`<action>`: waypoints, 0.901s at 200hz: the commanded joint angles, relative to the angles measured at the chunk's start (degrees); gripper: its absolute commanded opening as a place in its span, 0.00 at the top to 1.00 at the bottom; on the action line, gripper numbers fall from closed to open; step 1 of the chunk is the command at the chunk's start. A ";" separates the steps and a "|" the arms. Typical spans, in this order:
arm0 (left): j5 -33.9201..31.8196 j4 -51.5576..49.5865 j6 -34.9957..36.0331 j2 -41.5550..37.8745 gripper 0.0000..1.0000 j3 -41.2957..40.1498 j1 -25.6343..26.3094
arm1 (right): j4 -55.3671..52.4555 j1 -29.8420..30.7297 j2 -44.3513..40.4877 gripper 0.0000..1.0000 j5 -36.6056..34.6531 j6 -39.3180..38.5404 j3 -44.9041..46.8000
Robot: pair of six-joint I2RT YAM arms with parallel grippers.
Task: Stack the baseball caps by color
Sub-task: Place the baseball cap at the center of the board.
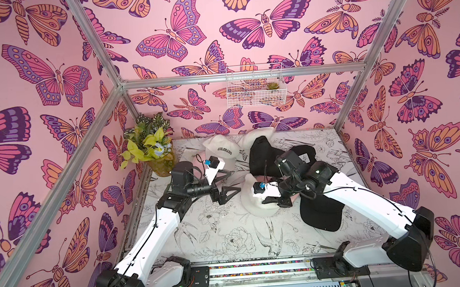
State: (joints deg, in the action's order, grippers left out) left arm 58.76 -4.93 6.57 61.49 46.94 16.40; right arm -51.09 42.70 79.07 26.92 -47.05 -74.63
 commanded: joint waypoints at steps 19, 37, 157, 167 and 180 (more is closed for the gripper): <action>2.90 -5.86 12.15 -4.63 0.00 -3.57 3.89 | -6.65 2.13 -2.31 1.00 0.28 -10.22 -1.91; -0.66 -7.46 14.18 -3.24 0.02 -2.33 6.70 | -6.80 4.09 -1.49 1.00 -0.39 -11.27 -2.29; -9.57 -23.23 32.55 8.21 0.01 7.71 11.99 | -12.35 7.31 4.94 1.00 0.20 -16.91 -7.73; -9.18 -24.24 34.39 8.41 0.01 8.02 11.98 | -12.29 7.40 4.91 1.00 0.26 -17.13 -7.77; -7.99 -26.11 36.00 9.67 0.02 9.07 11.95 | -12.02 7.49 4.78 1.00 0.65 -17.29 -7.86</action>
State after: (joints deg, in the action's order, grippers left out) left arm 49.87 -26.37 37.12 70.46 54.46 28.42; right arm -61.25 49.60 83.81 26.81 -62.92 -80.51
